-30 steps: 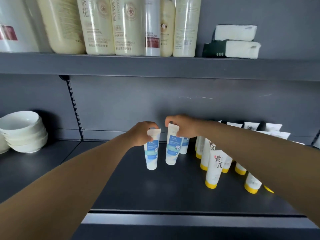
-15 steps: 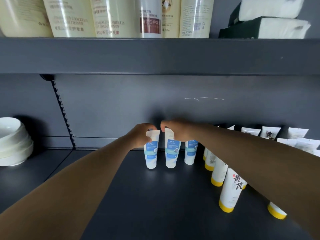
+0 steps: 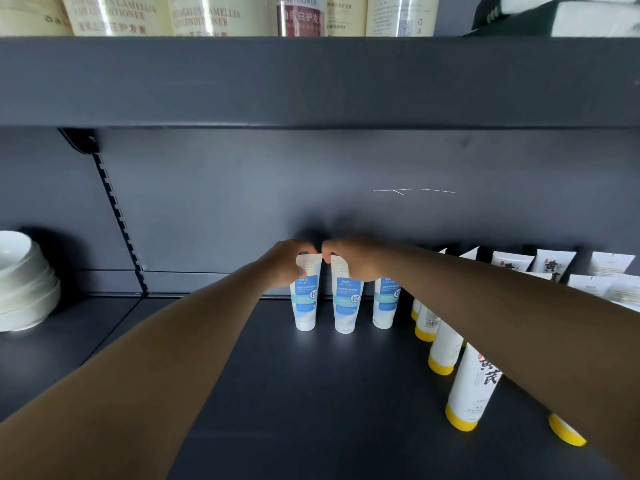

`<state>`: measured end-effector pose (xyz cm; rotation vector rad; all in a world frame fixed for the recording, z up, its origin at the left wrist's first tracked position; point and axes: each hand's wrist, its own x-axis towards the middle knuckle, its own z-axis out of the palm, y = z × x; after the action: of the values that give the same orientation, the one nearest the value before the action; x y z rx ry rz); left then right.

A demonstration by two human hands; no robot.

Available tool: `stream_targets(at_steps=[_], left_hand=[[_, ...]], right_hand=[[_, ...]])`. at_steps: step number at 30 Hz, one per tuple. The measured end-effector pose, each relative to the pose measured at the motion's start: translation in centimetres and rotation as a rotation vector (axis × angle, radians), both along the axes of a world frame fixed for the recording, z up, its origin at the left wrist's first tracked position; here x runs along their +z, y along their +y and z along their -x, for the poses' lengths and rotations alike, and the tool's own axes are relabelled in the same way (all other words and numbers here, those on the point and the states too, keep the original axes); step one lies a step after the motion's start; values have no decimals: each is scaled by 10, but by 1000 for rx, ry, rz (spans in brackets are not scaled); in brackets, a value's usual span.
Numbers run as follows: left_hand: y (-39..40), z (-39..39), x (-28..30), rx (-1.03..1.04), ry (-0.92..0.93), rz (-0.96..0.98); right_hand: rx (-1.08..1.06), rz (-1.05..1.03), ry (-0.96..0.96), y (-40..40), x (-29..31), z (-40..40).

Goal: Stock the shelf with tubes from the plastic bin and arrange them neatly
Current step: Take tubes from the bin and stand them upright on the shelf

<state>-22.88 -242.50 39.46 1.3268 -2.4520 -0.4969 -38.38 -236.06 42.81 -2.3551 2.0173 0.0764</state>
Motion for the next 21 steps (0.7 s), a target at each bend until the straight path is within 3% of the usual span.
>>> stream_targets(at_steps=[21], left_hand=[[43, -13, 26, 31, 33, 53]], right_hand=[[-7, 59, -66, 39, 27, -4]])
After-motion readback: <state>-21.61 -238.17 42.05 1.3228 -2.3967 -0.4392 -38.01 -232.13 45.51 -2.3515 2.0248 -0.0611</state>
